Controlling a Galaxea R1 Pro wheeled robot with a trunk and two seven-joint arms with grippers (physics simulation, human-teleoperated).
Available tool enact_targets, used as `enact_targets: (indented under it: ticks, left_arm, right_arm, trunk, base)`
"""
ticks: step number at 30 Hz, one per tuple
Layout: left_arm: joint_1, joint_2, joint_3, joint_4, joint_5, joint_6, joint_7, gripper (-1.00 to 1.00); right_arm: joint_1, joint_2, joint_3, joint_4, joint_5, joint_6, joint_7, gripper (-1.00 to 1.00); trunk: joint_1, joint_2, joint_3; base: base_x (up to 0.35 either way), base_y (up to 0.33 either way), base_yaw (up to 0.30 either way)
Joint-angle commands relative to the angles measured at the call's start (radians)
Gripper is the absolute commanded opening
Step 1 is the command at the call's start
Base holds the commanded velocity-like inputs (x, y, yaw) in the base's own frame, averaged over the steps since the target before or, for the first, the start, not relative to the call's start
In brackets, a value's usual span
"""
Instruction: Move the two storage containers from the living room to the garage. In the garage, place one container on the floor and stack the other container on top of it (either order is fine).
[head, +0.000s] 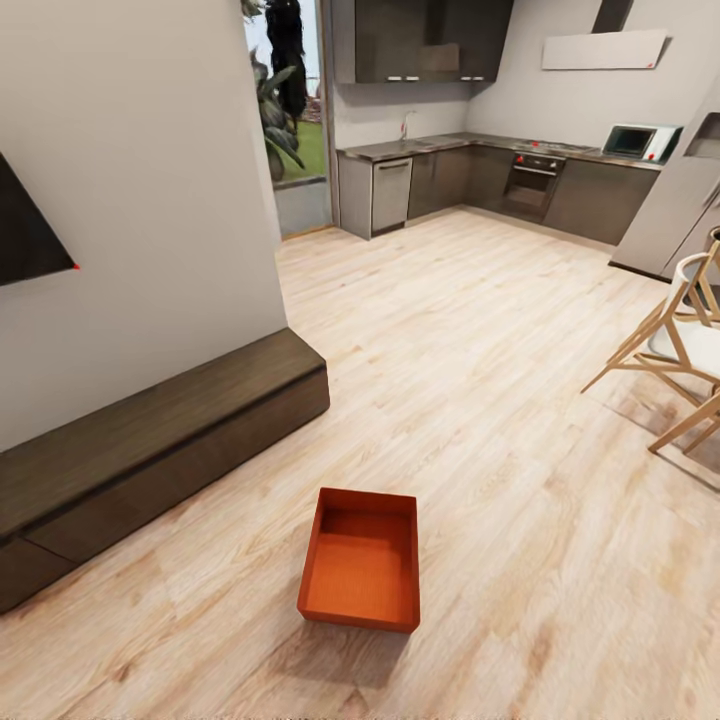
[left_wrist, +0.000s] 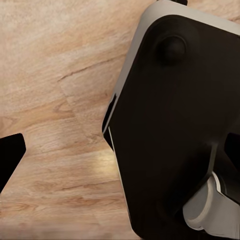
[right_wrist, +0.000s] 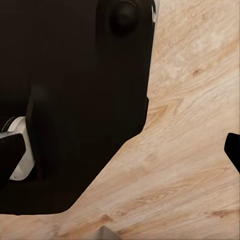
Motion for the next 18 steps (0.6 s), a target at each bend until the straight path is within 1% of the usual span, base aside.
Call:
enact_targets:
  ticks: [1,18]
  left_arm:
    - [0.000,0.000,0.007,0.000,0.001,-0.001,0.001,1.00]
    - [0.000,0.000,0.007,0.000,0.001,-0.001,0.001,1.00]
  right_arm:
    - [-0.001,0.000,0.005,0.003,0.000,-0.006,0.001,1.00]
    - [-0.002,0.001,0.006,0.003,0.000,-0.005,0.008,1.00]
  trunk:
    - [0.000,-0.001,-0.003]
    - [0.000,-0.001,-0.030]
  base:
    - [0.000,0.000,0.000]
    - [0.000,0.000,0.000]
